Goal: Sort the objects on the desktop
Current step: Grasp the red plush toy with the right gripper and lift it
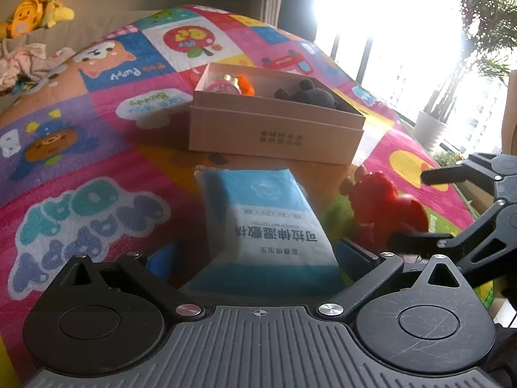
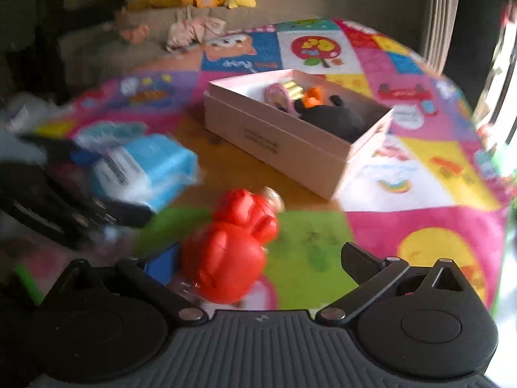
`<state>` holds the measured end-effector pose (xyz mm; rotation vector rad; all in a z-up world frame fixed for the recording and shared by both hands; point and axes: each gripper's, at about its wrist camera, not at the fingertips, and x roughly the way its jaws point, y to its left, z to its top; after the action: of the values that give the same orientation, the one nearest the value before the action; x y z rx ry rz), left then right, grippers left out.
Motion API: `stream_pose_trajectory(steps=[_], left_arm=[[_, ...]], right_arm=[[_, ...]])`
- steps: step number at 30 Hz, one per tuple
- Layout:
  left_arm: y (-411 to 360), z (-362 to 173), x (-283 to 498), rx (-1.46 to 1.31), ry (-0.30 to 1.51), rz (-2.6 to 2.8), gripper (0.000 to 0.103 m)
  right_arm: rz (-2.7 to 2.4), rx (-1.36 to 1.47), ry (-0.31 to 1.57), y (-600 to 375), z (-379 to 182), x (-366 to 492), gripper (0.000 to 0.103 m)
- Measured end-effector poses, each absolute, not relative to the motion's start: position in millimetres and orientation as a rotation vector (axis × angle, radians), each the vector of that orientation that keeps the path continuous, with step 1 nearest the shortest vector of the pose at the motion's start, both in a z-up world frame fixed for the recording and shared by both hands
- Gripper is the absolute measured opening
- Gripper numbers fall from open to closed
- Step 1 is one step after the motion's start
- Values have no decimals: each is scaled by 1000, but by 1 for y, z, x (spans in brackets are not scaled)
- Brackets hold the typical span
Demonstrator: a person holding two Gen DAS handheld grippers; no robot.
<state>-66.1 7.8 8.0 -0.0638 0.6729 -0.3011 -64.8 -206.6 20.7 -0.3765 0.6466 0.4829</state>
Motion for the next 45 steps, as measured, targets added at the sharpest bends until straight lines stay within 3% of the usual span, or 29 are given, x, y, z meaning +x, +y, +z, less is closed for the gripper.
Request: stream_pose_trajectory(steps=[7,13,21,26,31,36,38,42,45], left_arm=[[8,8,-66,-62,674,-301,103],[6,8,-66,-53,678,-300,103],[6,7,-66,-53,676,-292,103],[4,7,-65,-48,677,-287,103],[1,7,-65,-33,682,-281,103],[-2,8,-65,-18,686,-274,103],[-1,10,-63,-18,687,-279,103],[-6,19,-59,-16,672,-268,103],[-17,24,-54,56,663,-241,103]], right_arm=[[251,-471,545,-226,22,-61,103],[291,-185,540,-245,50,-27,103],[166,-146,615,-231,42,55,103],[9,-204,569,-242,39,58,102],[234,12,594,-275,53,31,103],[374,-46,623,-263,43,7,102],[403,-110,646,-250,34,5,93],[466,-204,671,-226,22,2,84],[434,-294,684,-210,16,5,64]])
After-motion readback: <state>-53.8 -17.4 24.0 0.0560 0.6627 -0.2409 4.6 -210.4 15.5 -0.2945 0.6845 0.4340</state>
